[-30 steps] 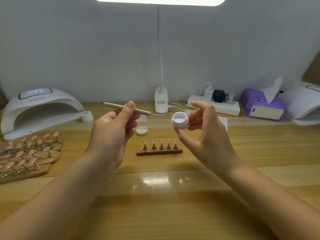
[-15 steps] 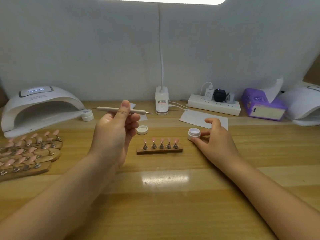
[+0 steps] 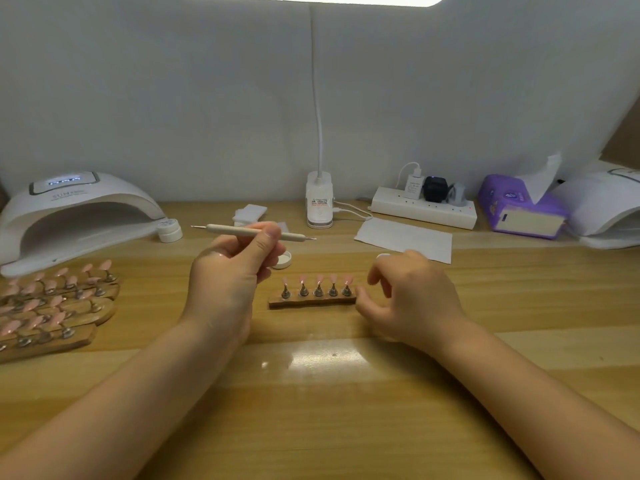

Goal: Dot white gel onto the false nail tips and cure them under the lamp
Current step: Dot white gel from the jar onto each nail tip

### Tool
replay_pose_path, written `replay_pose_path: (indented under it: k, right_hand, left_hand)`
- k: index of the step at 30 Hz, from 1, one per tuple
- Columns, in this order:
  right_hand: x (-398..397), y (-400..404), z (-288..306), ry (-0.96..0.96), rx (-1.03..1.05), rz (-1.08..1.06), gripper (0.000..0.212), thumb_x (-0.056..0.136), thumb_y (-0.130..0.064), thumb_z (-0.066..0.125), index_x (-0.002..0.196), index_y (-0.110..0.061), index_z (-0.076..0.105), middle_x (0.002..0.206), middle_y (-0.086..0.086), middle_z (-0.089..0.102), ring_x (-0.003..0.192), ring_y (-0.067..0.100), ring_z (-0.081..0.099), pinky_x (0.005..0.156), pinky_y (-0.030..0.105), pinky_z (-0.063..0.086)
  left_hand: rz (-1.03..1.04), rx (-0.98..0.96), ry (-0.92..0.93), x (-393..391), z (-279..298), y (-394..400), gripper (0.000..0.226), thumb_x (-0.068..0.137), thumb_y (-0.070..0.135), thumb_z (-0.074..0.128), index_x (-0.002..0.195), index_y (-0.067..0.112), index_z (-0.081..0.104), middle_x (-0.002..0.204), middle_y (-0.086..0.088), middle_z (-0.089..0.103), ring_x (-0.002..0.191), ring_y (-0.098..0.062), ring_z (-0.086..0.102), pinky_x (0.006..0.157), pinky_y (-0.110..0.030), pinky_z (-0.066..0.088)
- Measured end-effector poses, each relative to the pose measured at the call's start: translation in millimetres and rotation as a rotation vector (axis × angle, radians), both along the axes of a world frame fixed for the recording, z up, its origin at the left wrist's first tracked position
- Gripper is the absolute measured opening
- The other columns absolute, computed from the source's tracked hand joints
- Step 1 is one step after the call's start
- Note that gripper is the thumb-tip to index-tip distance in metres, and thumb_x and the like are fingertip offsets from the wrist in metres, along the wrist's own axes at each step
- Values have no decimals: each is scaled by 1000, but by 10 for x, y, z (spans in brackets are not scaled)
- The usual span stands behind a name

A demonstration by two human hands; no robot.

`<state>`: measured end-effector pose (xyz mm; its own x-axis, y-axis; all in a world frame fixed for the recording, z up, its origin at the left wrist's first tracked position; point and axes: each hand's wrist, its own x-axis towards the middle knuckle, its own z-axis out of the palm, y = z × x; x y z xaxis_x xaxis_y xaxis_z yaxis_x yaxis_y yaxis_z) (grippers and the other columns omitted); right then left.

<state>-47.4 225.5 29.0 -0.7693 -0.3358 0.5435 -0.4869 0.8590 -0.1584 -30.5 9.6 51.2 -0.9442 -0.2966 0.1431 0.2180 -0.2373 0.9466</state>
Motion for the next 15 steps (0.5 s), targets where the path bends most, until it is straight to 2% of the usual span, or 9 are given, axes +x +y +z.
replay_pose_path:
  k: [3,5,9,11,15]
  right_hand:
    - [12,-79,-84,-48,-6,-44,28,87,-47,55,88,-21,66,71,-10,51,72,9,46,57,25,36]
    - [13,-119,-118,-80,-44,-91,31,90,-49,51,92,-23,69,72,-7,57,75,11,50,58,28,40]
    - [7,-151,-132,-122,-66,-99,29,94,-44,49,95,-27,73,71,-5,61,75,14,52,57,30,37]
    - [3,-159,-128,-143,-103,-79,24,94,-41,52,99,-31,73,73,-5,62,77,15,52,58,28,34]
    - [-3,-163,-130,-150,-100,-44,22,94,-37,54,101,-32,74,81,-7,68,84,15,52,61,28,35]
  left_hand:
    - [-20,-24,-21,23,-91,45,14,70,41,72,78,31,78,80,1,74,75,-8,67,69,-26,46]
    - [-16,-53,-31,51,-148,109,20,71,44,69,75,27,78,80,-1,74,74,-9,66,67,-26,48]
    - [4,-99,-6,108,-208,182,36,78,48,61,92,16,70,78,-3,74,70,-9,67,60,-20,51]
    - [15,-123,16,122,-228,185,37,82,48,58,95,14,67,78,-3,74,72,-10,68,59,-17,51]
    - [15,-117,29,121,-269,212,35,83,45,57,95,14,65,78,-5,74,74,-14,68,64,-24,50]
